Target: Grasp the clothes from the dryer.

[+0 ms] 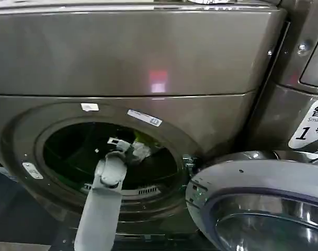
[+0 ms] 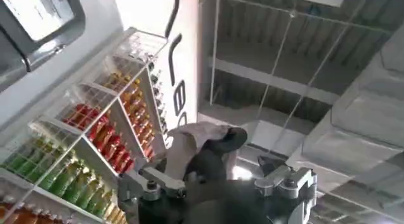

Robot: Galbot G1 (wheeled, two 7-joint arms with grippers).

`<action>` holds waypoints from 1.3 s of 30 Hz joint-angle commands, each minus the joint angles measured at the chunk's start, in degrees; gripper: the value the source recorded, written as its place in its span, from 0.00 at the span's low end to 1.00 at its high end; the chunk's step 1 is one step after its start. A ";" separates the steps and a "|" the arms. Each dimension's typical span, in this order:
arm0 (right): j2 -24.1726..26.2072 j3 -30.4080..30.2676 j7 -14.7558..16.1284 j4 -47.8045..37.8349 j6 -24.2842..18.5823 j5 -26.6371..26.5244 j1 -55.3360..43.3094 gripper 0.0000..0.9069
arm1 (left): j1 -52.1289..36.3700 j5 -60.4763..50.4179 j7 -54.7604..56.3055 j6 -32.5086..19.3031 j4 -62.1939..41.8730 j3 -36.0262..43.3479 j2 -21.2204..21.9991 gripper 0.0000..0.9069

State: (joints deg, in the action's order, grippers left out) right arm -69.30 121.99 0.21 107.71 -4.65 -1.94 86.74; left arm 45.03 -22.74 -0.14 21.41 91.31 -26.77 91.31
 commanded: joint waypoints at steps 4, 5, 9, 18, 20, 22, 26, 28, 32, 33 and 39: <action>-0.11 -0.34 1.25 0.16 -0.73 0.02 0.21 1.00 | 3.22 14.33 10.18 1.55 2.85 -0.35 1.60 0.00; -0.16 -0.31 1.31 0.16 -0.75 0.04 0.27 1.00 | 3.21 14.38 10.26 1.52 2.82 -0.35 1.64 0.00; -0.44 0.14 1.85 0.83 0.67 0.13 0.45 1.00 | 2.96 14.48 10.25 1.56 3.00 -0.39 1.80 0.00; -0.32 -0.08 2.69 0.68 -1.83 -1.32 0.31 1.00 | 2.84 14.40 10.20 1.61 2.89 -0.45 1.94 0.00; -0.31 -0.11 2.62 0.68 -1.79 -1.27 0.28 1.00 | 2.77 14.40 10.08 1.69 3.02 -0.48 1.87 0.00; -0.42 -0.09 2.48 0.74 -1.77 -1.26 0.14 1.00 | 2.73 14.42 10.11 1.73 3.15 -0.49 1.93 0.00; -0.60 0.01 2.58 0.99 -1.83 -1.17 0.33 1.00 | 2.88 14.40 10.13 1.72 3.39 -0.55 1.98 0.00; -0.56 0.09 2.58 0.98 -1.88 -1.19 0.39 1.00 | 2.90 14.40 10.11 1.72 3.45 -0.61 1.95 0.00; -0.89 0.83 2.54 1.97 -0.70 -0.94 0.65 1.00 | 3.00 14.40 10.06 1.73 3.75 -0.57 1.81 0.00; -1.00 1.05 2.76 2.26 0.19 -1.02 0.74 1.00 | 3.05 14.40 10.07 1.76 3.75 -0.57 1.81 0.00; -1.06 1.44 2.16 2.88 0.93 -0.84 0.65 1.00 | 4.03 14.37 9.96 1.70 4.68 -0.30 1.77 0.00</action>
State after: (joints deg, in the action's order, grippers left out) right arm -70.28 122.90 2.71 109.88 -5.03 -2.86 87.42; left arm 48.39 -8.62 9.72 23.11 95.30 -27.25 92.20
